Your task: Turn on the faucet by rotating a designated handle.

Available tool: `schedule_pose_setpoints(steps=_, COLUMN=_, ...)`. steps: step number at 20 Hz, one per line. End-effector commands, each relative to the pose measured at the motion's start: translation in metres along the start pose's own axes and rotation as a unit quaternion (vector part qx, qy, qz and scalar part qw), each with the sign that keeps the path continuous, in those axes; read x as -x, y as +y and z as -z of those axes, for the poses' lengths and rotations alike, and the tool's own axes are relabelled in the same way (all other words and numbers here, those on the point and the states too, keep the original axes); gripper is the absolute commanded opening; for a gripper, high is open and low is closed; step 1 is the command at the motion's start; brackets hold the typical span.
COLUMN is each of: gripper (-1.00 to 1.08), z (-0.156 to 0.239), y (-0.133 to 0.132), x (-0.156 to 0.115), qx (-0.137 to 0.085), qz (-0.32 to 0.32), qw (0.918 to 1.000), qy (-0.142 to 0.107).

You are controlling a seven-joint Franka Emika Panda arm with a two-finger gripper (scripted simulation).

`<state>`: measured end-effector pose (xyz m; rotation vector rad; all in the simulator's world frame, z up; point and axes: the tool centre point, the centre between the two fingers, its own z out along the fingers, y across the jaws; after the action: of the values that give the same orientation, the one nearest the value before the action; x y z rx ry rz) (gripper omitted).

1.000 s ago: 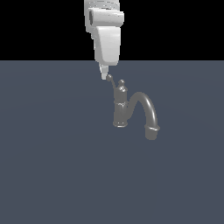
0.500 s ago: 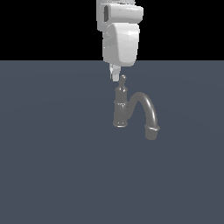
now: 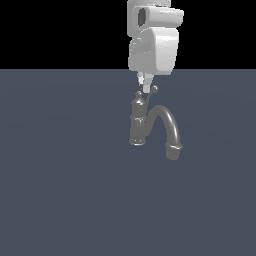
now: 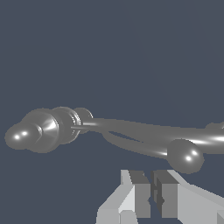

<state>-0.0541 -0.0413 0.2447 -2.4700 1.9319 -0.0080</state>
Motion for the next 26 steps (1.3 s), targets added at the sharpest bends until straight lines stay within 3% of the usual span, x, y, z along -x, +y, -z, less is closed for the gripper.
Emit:
schedule_pose_setpoints(steps=1, gripper=-1.00, z=-0.002, y=0.005, x=-0.027, qx=0.001, qz=-0.012, qw=0.9999, qy=0.000)
schedule_pose_setpoints(steps=9, gripper=-1.00, z=-0.003, y=0.009, x=-0.074, qx=0.004, qz=-0.015, qw=0.9999, qy=0.000)
schedule_pose_setpoints(steps=10, gripper=-1.00, z=-0.003, y=0.009, x=-0.074, qx=0.004, qz=-0.015, qw=0.9999, qy=0.000)
schedule_pose_setpoints(steps=11, gripper=-1.00, z=0.000, y=0.000, x=-0.053, qx=0.001, qz=0.000, qw=1.0000, qy=0.000)
schedule_pose_setpoints(steps=26, gripper=-1.00, z=-0.002, y=-0.031, x=-0.097, qx=0.002, qz=-0.007, qw=1.0000, qy=0.000)
